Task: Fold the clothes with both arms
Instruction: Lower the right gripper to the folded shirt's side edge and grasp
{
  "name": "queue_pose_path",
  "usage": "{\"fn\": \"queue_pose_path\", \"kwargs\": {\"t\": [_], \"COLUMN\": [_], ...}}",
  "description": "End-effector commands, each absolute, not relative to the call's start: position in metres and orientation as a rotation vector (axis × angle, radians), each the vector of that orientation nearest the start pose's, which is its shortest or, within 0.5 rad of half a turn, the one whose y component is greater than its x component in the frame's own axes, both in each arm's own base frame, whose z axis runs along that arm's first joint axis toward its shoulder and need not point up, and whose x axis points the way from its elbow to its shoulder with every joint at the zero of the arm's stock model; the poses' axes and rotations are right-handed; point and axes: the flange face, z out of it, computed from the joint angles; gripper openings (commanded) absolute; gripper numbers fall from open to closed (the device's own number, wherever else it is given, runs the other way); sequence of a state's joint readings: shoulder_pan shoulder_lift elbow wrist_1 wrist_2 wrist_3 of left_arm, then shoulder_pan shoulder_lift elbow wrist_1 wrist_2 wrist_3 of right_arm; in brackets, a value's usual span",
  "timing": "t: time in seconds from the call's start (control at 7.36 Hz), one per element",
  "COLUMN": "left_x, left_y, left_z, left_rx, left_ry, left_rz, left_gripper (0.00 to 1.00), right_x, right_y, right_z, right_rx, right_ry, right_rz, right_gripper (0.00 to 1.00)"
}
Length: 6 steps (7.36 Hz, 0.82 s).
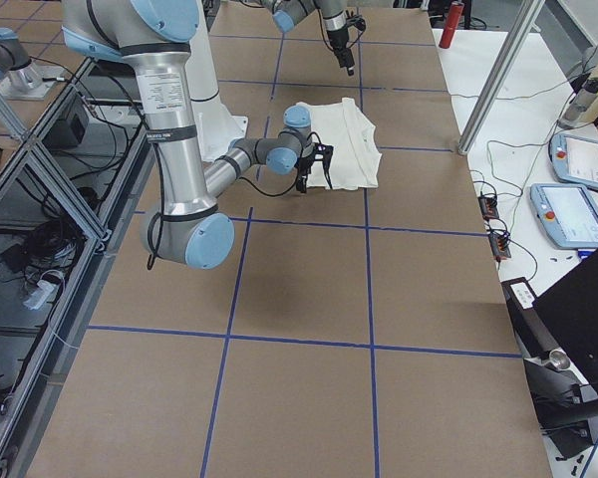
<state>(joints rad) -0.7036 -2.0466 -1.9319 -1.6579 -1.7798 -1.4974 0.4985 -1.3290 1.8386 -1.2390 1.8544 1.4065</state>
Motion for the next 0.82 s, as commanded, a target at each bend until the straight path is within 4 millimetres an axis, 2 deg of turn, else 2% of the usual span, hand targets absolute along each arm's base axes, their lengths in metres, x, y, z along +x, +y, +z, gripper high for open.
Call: {"fn": "queue_pose_path", "kwargs": {"t": [0.0, 0.14, 0.41, 0.54, 0.68], "left_x": [0.379, 0.380, 0.381, 0.380, 0.380], "left_y": [-0.468, -0.467, -0.467, -0.466, -0.465], "left_z": [0.234, 0.234, 0.233, 0.232, 0.229], "left_rx": [0.170, 0.170, 0.169, 0.170, 0.174], "left_ry": [0.928, 0.928, 0.930, 0.933, 0.938], "left_rz": [-0.484, -0.482, -0.481, -0.481, -0.474], "left_gripper": [1.00, 1.00, 1.00, 1.00, 1.00], "right_x": [-0.468, -0.466, -0.456, -0.437, -0.416], "right_y": [-0.362, -0.362, -0.358, -0.339, -0.299], "right_z": [0.371, 0.371, 0.366, 0.370, 0.363], "right_rx": [0.008, 0.002, 0.002, -0.005, -0.028], "right_ry": [-0.883, -0.885, -0.896, -0.898, -0.917], "right_rz": [0.171, 0.171, 0.169, 0.155, 0.121], "right_gripper": [0.19, 0.00, 0.00, 0.00, 0.00]}}
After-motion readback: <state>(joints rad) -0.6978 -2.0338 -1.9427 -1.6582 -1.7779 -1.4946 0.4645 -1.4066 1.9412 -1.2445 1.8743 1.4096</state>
